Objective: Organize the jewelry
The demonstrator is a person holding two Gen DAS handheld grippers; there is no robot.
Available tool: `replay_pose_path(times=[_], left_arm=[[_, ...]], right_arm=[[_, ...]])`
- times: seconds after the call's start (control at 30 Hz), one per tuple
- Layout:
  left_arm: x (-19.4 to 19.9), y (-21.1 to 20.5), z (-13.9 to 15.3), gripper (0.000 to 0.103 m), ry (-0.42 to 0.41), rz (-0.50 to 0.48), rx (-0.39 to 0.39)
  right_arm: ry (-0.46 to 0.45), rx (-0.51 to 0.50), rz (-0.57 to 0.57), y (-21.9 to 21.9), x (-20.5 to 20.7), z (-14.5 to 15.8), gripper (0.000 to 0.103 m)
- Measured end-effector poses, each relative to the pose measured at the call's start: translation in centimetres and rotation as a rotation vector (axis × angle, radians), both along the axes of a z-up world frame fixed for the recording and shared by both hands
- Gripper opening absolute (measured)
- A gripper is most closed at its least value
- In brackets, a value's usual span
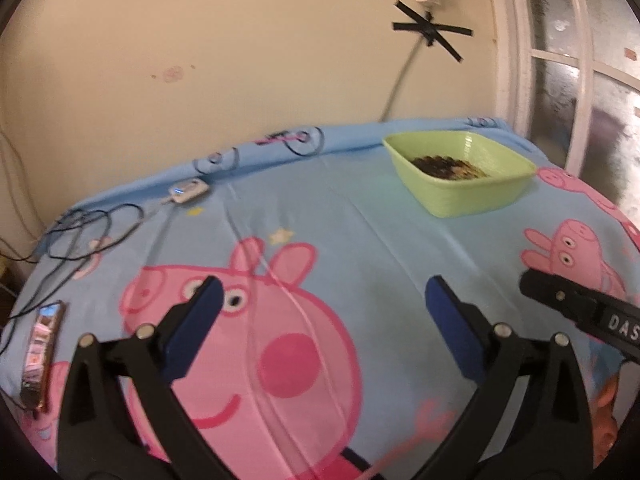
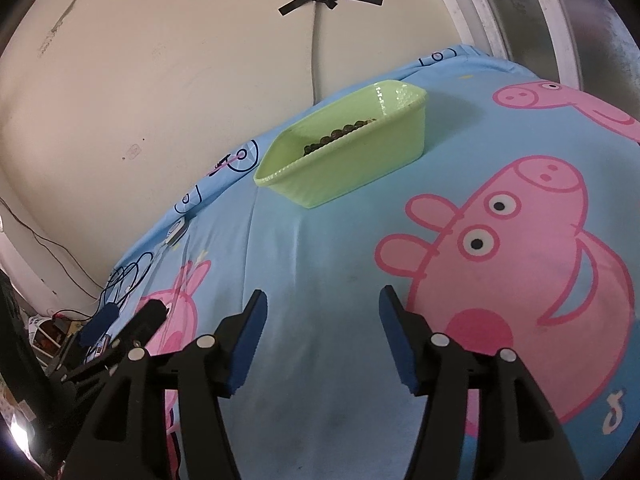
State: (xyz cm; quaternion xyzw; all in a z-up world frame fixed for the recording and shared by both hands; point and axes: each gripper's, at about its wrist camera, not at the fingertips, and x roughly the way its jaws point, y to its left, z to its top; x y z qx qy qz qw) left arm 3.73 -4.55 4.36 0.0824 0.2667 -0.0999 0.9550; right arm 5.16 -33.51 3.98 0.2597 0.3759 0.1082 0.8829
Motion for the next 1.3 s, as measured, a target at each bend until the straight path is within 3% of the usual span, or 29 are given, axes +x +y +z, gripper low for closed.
replay_pose_path(times=[0.37, 0.9, 1.3], left_arm=[[0.7, 0.8, -0.1, 0.097, 0.025, 0.094, 0.024], [1.6, -0.1, -1.6, 0.097, 0.101, 0.062, 0.045], [1.7, 0.6, -1.5, 0.097, 0.111, 0.068, 0.012]], right_arm=[[-0.008, 0.004, 0.022, 0.2, 0.0, 0.0, 0.035], [-0.003, 0.002, 0.055, 0.7, 0.3, 0.0, 0.038], [-0.005, 0.004, 0.053, 0.6, 0.5, -0.1, 0.038]])
